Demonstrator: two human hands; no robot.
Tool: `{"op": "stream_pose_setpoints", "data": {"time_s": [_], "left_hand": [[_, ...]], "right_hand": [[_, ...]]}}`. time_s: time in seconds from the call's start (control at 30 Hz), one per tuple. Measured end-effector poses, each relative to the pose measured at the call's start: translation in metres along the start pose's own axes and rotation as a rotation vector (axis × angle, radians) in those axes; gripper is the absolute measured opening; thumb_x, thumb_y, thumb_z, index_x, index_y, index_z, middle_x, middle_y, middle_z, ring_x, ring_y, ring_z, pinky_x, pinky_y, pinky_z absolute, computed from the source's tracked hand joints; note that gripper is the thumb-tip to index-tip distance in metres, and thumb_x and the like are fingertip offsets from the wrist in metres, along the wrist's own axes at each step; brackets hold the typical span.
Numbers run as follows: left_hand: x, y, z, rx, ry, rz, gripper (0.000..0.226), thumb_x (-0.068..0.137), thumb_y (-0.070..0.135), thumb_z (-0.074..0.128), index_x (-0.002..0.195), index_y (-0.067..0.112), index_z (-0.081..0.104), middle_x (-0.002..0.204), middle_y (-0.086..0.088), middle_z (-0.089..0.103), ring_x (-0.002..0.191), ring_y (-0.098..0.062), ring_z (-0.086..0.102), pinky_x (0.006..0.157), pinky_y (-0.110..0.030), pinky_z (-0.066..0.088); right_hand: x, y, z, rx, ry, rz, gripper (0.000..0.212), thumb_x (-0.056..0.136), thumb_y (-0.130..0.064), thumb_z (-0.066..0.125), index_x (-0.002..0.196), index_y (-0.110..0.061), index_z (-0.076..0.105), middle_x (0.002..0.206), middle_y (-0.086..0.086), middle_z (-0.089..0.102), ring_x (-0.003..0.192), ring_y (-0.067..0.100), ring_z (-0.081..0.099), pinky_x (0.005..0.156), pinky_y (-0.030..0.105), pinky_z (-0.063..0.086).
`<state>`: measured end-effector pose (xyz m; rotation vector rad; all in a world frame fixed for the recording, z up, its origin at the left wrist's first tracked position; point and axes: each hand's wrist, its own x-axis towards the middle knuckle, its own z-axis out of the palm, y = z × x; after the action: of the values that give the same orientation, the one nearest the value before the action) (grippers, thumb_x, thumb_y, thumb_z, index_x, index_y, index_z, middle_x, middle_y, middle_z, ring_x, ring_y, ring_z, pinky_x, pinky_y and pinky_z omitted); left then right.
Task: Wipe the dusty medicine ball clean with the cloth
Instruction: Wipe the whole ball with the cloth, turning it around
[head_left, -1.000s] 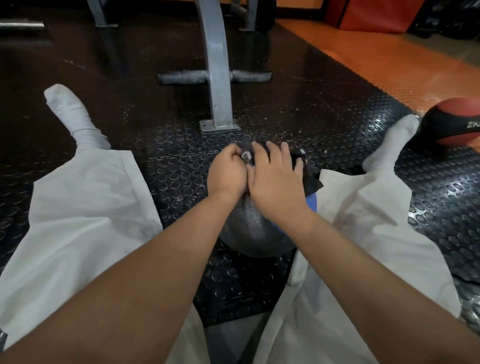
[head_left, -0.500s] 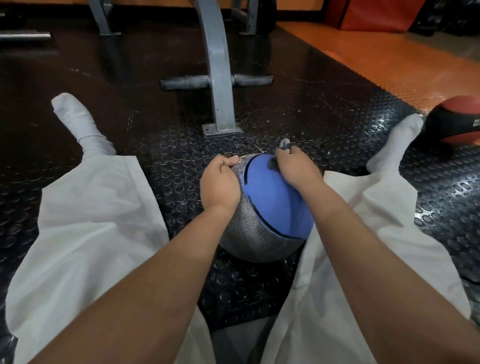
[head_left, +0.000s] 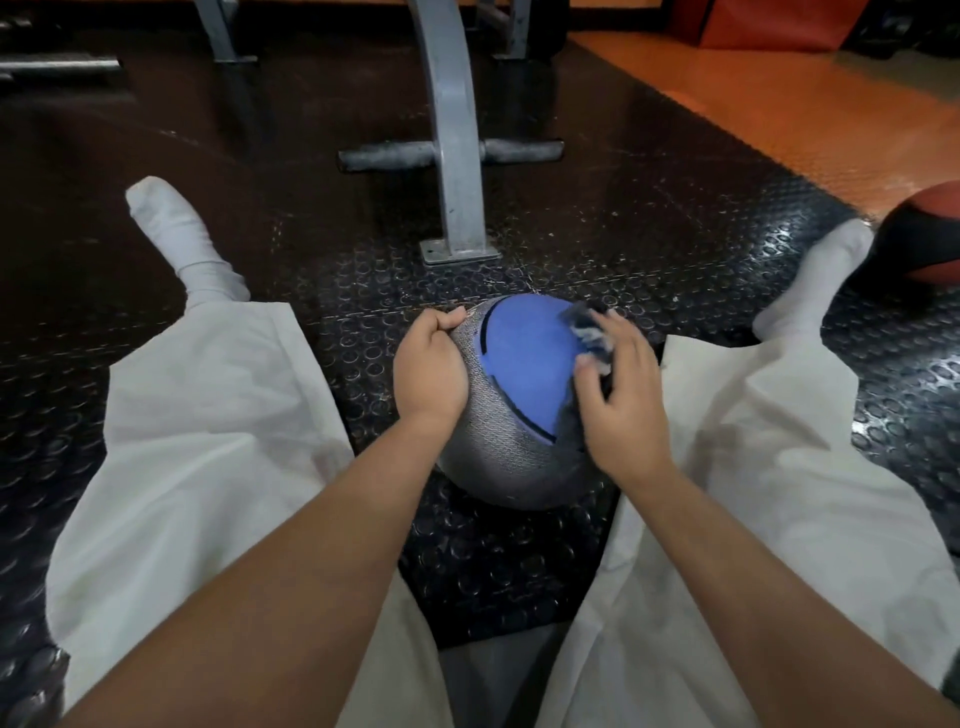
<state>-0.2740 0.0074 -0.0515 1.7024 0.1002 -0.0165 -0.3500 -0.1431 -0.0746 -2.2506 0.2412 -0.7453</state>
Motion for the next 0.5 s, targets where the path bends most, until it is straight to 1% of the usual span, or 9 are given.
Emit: {"op": "stream_pose_setpoints", "data": {"time_s": [0.03, 0.1, 0.17, 0.2, 0.27, 0.3, 0.37, 0.43, 0.5], "left_hand": [[-0.007, 0.002, 0.003, 0.049, 0.020, 0.021, 0.036, 0.098, 0.006, 0.033, 0.106, 0.016, 0.067, 0.127, 0.009, 0.061, 0.110, -0.008, 0.053, 0.092, -0.022, 0.036], [-0.019, 0.005, 0.010, 0.172, 0.071, 0.071, 0.032, 0.100, 0.008, 0.032, 0.116, 0.013, 0.058, 0.129, 0.005, 0.056, 0.108, -0.012, 0.051, 0.087, -0.025, 0.036], [-0.027, 0.008, 0.015, 0.316, 0.108, 0.096, 0.025, 0.099, 0.011, 0.035, 0.116, 0.012, 0.054, 0.122, -0.002, 0.051, 0.110, -0.020, 0.049, 0.091, -0.036, 0.040], [-0.029, 0.010, 0.015, 0.376, 0.118, 0.087, 0.019, 0.098, 0.012, 0.037, 0.110, 0.013, 0.052, 0.115, -0.003, 0.048, 0.109, -0.023, 0.048, 0.092, -0.040, 0.040], [-0.029, 0.015, 0.015, 0.442, 0.119, 0.101, 0.008, 0.096, 0.014, 0.042, 0.100, 0.013, 0.049, 0.107, -0.002, 0.042, 0.107, -0.025, 0.046, 0.091, -0.040, 0.038], [-0.029, 0.019, 0.016, 0.470, 0.097, 0.138, 0.009, 0.095, 0.014, 0.044, 0.101, 0.012, 0.050, 0.108, -0.003, 0.044, 0.108, -0.025, 0.045, 0.092, -0.039, 0.036], [-0.027, 0.030, 0.022, 0.538, -0.003, 0.252, 0.019, 0.094, 0.014, 0.046, 0.111, 0.011, 0.055, 0.118, -0.006, 0.050, 0.114, -0.024, 0.045, 0.098, -0.035, 0.033], [-0.024, 0.043, 0.033, 0.650, -0.124, 0.325, 0.026, 0.096, 0.017, 0.045, 0.118, 0.014, 0.057, 0.126, -0.005, 0.053, 0.120, -0.023, 0.046, 0.106, -0.036, 0.032], [-0.017, 0.050, 0.039, 0.775, -0.190, 0.331, 0.029, 0.098, 0.023, 0.041, 0.122, 0.019, 0.057, 0.130, -0.003, 0.057, 0.123, -0.025, 0.048, 0.108, -0.043, 0.033]], "right_hand": [[0.007, 0.000, -0.002, 0.087, 0.011, 0.133, 0.046, 0.091, -0.038, 0.039, 0.128, -0.015, 0.053, 0.131, 0.008, 0.052, 0.127, 0.024, 0.044, 0.108, 0.040, 0.032], [0.026, 0.000, -0.010, 0.187, -0.050, 0.416, 0.041, 0.095, -0.039, 0.038, 0.127, -0.016, 0.051, 0.128, 0.010, 0.053, 0.121, 0.027, 0.047, 0.099, 0.040, 0.036], [0.042, 0.000, -0.018, 0.120, -0.191, 0.605, 0.047, 0.098, -0.043, 0.035, 0.137, -0.018, 0.042, 0.138, 0.011, 0.047, 0.125, 0.029, 0.043, 0.098, 0.041, 0.033], [0.047, -0.002, -0.020, 0.064, -0.235, 0.633, 0.051, 0.098, -0.044, 0.033, 0.142, -0.018, 0.038, 0.143, 0.012, 0.043, 0.128, 0.030, 0.041, 0.100, 0.041, 0.032], [0.049, -0.012, -0.014, -0.049, -0.231, 0.577, 0.053, 0.098, -0.044, 0.032, 0.142, -0.015, 0.036, 0.145, 0.015, 0.040, 0.130, 0.033, 0.038, 0.104, 0.044, 0.030], [0.046, -0.019, -0.010, -0.098, -0.195, 0.510, 0.051, 0.098, -0.043, 0.033, 0.139, -0.013, 0.039, 0.143, 0.016, 0.041, 0.130, 0.033, 0.038, 0.105, 0.045, 0.030], [0.035, -0.027, -0.001, -0.182, -0.140, 0.309, 0.047, 0.097, -0.041, 0.035, 0.135, -0.014, 0.044, 0.144, 0.012, 0.042, 0.132, 0.030, 0.036, 0.108, 0.048, 0.029], [0.024, -0.027, 0.001, -0.177, -0.153, 0.102, 0.047, 0.098, -0.043, 0.036, 0.140, -0.022, 0.042, 0.149, 0.003, 0.038, 0.139, 0.023, 0.029, 0.113, 0.047, 0.025], [0.019, -0.019, 0.000, -0.067, -0.174, 0.027, 0.049, 0.095, -0.044, 0.037, 0.140, -0.024, 0.044, 0.146, -0.001, 0.041, 0.137, 0.017, 0.032, 0.113, 0.038, 0.025]]}}
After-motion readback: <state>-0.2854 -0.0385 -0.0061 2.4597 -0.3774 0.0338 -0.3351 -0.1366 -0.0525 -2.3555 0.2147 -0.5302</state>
